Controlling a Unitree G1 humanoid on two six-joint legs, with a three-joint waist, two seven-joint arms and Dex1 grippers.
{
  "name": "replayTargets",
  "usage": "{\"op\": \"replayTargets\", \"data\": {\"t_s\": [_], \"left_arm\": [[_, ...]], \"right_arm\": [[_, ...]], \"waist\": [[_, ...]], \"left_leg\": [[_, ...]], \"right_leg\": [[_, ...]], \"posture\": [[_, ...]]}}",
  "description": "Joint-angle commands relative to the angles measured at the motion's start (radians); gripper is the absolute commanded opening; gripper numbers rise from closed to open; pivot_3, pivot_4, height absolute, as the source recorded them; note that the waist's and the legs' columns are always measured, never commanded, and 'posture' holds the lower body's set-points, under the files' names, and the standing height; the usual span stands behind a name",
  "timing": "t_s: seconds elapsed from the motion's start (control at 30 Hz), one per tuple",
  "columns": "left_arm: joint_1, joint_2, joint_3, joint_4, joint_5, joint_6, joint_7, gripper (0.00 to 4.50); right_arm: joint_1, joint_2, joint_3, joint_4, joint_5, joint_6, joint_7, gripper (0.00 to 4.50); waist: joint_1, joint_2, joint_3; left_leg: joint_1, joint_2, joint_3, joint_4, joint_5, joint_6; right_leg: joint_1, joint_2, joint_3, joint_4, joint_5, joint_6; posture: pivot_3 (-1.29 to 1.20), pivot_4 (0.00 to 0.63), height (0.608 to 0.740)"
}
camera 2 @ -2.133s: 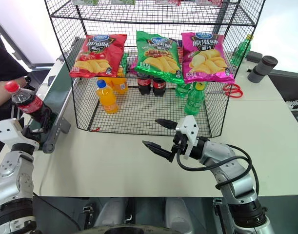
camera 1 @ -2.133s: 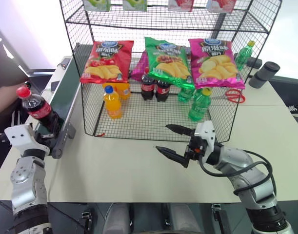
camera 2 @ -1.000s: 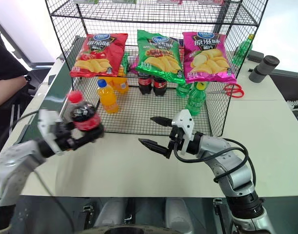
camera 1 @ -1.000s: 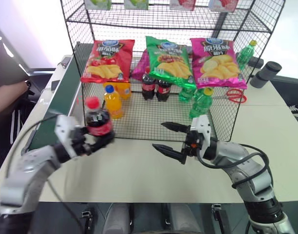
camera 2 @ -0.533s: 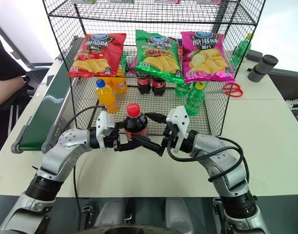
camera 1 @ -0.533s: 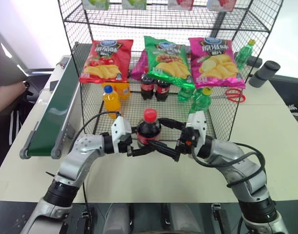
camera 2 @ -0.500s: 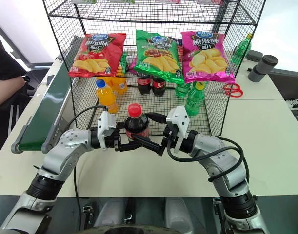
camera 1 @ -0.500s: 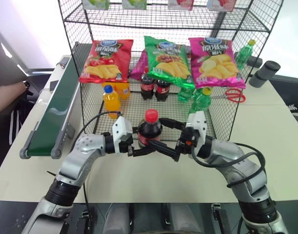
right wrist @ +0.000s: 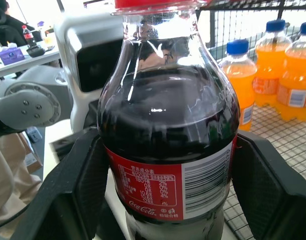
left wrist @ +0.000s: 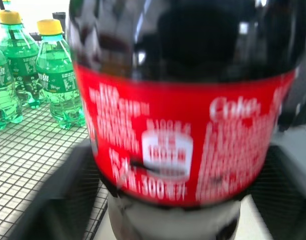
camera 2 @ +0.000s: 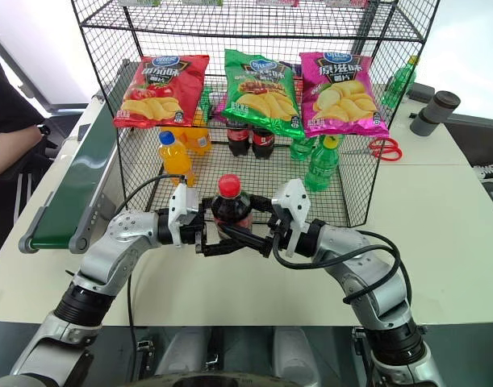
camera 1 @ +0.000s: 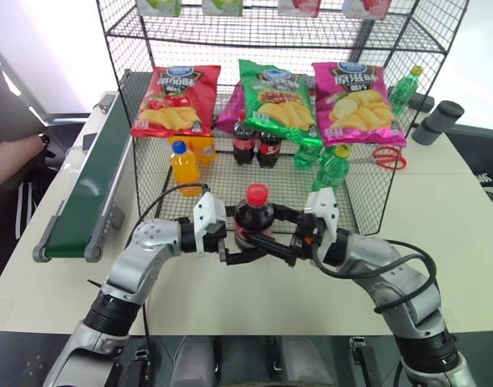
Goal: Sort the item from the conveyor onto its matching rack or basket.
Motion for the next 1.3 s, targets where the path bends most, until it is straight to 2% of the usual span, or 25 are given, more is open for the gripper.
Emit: {"op": "replayTargets", "data": {"t_s": [0.03, 0.2, 0.43, 0.57, 0.8, 1.0, 1.2, 1.27, 1.3], "left_arm": [[0.037, 0.019, 0.064, -0.008, 0.026, -0.028, 0.061, 4.43], [0.165, 0.036, 0.2, 0.003, 0.055, -0.072, 0.206, 4.43], [0.321, -0.045, 0.335, -0.051, 0.072, -0.16, 0.399, 4.43], [0.389, -0.07, 0.331, -0.123, 0.039, -0.147, 0.415, 4.43], [0.411, -0.093, 0.294, -0.208, 0.04, -0.105, 0.444, 4.43], [0.391, -0.101, 0.277, -0.23, 0.041, -0.077, 0.466, 4.43], [0.383, -0.092, 0.27, -0.225, 0.038, -0.08, 0.461, 4.43], [0.38, -0.091, 0.269, -0.223, 0.037, -0.081, 0.458, 4.5], [0.38, -0.09, 0.269, -0.222, 0.037, -0.081, 0.457, 4.5]], "right_arm": [[-0.039, 0.028, -0.019, 0.0, -0.032, -0.072, -0.024, 2.96], [-0.068, 0.067, -0.031, 0.138, -0.178, -0.202, -0.117, 2.96], [-0.138, 0.188, -0.045, 0.391, -0.329, -0.397, -0.273, 2.96], [-0.221, 0.273, -0.051, 0.585, -0.385, -0.52, -0.345, 2.96], [-0.374, 0.368, -0.111, 0.925, -0.417, -0.683, -0.451, 2.96], [-0.44, 0.404, -0.12, 1.09, -0.428, -0.777, -0.443, 2.96], [-0.473, 0.417, -0.137, 1.172, -0.414, -0.81, -0.421, 2.96], [-0.476, 0.418, -0.139, 1.179, -0.411, -0.811, -0.408, 3.98], [-0.477, 0.419, -0.14, 1.18, -0.409, -0.811, -0.402, 4.3]], "waist": [[-0.001, 0.0, 0.0], [-0.003, 0.0, 0.0], [-0.002, 0.0, 0.0], [-0.005, 0.0, 0.0], [-0.005, 0.0, 0.0], [-0.009, 0.001, 0.0], [-0.021, 0.001, 0.001], [-0.025, 0.001, 0.001], [-0.028, 0.001, 0.001]], "left_leg": [[0.0, 0.0, 0.0, 0.0, 0.0, 0.0], [0.001, 0.001, 0.0, 0.0, 0.0, 0.0], [0.001, 0.0, 0.001, 0.0, 0.0, 0.0], [0.001, 0.0, 0.001, 0.0, 0.0, 0.0], [0.001, 0.0, 0.002, 0.0, 0.0, 0.0], [0.001, 0.0, 0.002, -0.001, 0.0, 0.0], [0.001, 0.0, 0.002, -0.001, 0.0, 0.0], [0.001, 0.0, 0.002, -0.001, 0.0, -0.001], [0.001, 0.0, 0.002, -0.001, 0.0, 0.0]], "right_leg": [[0.0, 0.0, 0.0, 0.0, 0.0, 0.0], [0.0, 0.0, 0.001, 0.001, 0.0, 0.0], [0.0, -0.004, 0.001, 0.001, 0.0, 0.0], [-0.001, -0.004, 0.001, 0.001, 0.0, 0.0], [0.0, -0.005, 0.001, 0.002, 0.0, 0.0], [-0.001, -0.005, 0.001, 0.002, 0.0, 0.0], [-0.001, -0.005, 0.001, 0.003, 0.0, 0.0], [-0.001, -0.005, 0.001, 0.003, 0.0, 0.0], [-0.001, -0.005, 0.001, 0.003, 0.0, 0.0]], "posture": [[0.0, 0.15, 0.74], [0.0, 0.15, 0.74], [0.0, 0.15, 0.74], [0.0, 0.15, 0.74], [0.0, 0.15, 0.74], [0.0, 0.15, 0.74], [0.0, 0.15, 0.74], [0.0, 0.15, 0.74], [0.0, 0.15, 0.74]]}}
